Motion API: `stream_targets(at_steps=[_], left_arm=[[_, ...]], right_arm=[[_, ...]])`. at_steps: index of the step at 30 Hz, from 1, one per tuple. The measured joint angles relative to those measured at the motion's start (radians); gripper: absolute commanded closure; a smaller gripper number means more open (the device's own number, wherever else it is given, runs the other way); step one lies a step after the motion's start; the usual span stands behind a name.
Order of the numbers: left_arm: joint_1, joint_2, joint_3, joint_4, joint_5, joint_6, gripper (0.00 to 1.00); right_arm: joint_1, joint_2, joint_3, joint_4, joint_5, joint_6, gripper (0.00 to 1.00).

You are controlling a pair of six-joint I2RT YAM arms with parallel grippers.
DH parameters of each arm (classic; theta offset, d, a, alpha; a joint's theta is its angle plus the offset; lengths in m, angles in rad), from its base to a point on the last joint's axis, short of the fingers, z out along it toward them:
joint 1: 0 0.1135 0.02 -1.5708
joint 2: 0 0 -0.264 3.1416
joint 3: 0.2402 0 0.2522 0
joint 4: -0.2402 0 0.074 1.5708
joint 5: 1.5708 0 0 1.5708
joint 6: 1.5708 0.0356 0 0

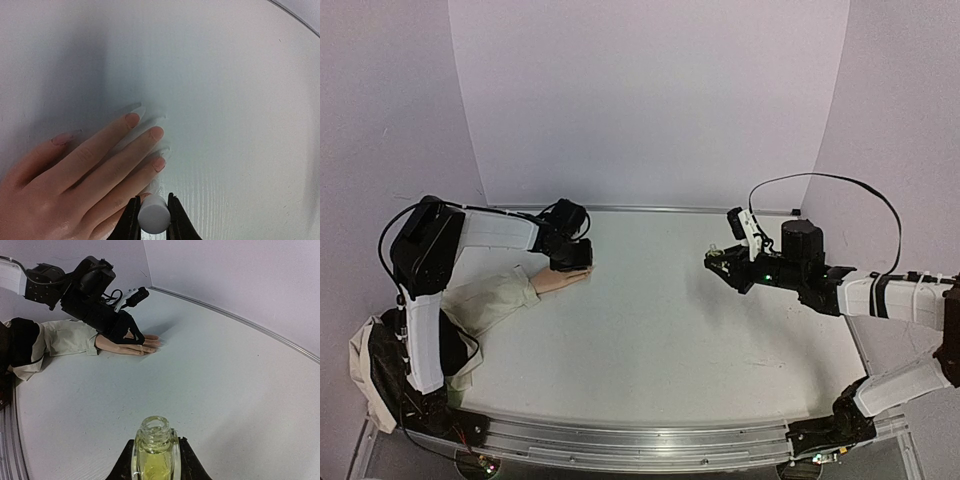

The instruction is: Paint the nails

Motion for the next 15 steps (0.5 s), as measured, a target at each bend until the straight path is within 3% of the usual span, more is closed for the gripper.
stream_targets(at_steps=[15], left_arm=[[0.001,0.004,0.0,0.0,-0.012,0.001,1.0]], right_arm=[[0.0,0.0,0.0,0.0,0.0,0.0,1.0]])
